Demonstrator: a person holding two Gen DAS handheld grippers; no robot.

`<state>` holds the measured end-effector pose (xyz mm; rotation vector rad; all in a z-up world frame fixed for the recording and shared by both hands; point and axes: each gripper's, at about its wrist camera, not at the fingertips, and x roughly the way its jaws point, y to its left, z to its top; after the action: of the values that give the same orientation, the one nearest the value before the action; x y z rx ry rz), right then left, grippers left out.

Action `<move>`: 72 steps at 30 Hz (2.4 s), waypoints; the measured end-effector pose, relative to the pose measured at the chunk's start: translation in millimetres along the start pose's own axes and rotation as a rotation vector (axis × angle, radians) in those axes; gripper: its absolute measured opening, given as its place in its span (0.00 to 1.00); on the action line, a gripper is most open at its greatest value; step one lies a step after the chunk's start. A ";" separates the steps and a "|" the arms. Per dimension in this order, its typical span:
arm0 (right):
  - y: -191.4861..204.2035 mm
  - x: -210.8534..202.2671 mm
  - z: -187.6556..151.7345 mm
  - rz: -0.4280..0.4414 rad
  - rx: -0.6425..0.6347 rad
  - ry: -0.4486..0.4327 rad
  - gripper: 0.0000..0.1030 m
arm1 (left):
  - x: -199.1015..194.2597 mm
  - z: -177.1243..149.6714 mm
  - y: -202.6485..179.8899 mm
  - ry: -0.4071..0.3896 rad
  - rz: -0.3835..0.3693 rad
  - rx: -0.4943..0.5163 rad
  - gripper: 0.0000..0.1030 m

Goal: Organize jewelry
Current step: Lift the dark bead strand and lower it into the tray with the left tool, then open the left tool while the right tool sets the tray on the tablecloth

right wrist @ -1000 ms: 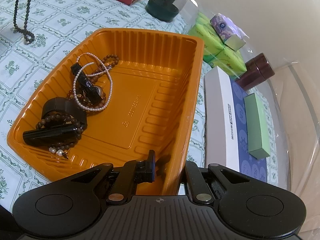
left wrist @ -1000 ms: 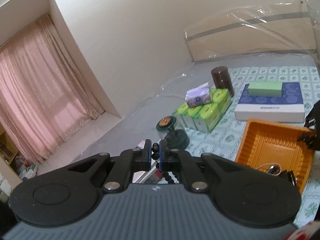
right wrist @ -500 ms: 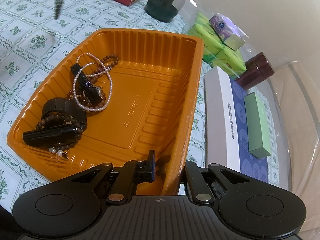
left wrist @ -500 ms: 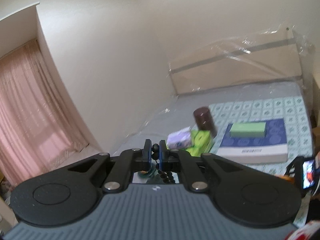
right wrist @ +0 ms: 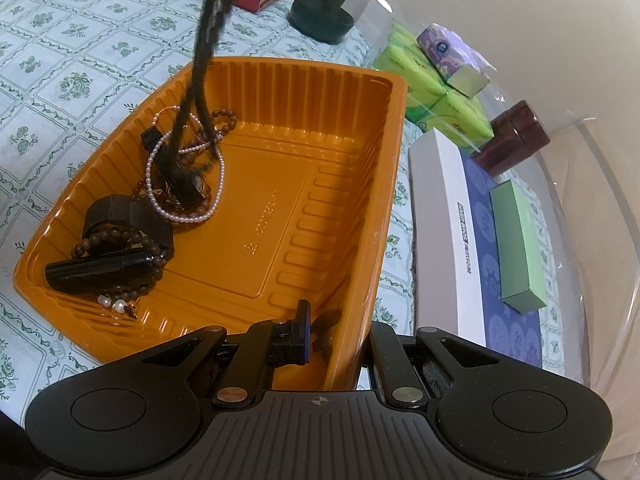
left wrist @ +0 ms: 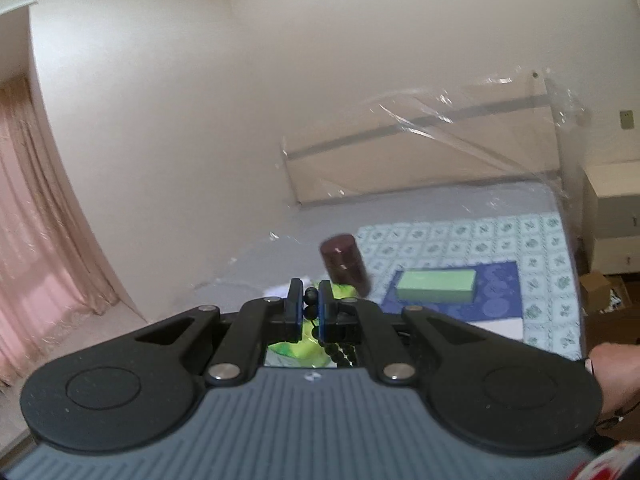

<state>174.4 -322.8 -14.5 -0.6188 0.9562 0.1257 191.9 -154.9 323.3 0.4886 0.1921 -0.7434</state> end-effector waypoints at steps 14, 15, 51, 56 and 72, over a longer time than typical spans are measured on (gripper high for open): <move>-0.1 1.1 -2.0 0.008 0.004 -0.001 0.09 | 83.8 -40.5 -48.9 0.139 -0.111 -0.008 0.06; -0.1 1.4 -2.4 0.010 0.005 -0.001 0.09 | 89.5 -43.6 -51.3 0.145 -0.117 -0.012 0.06; -13.9 10.8 -10.4 0.061 0.056 -0.007 0.09 | 154.2 -148.9 -61.2 0.422 -0.171 -0.160 0.30; -18.6 13.7 -12.6 0.085 0.066 -0.011 0.09 | 125.0 -161.6 -37.2 0.388 -0.128 -0.223 0.36; -85.3 56.9 -55.5 0.432 0.454 -0.104 0.13 | -10.9 -259.9 -7.4 0.338 0.099 -0.507 0.46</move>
<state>198.5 -432.5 -45.6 0.0179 0.9652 0.3115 179.6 -25.5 97.9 0.1335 0.6495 -0.4856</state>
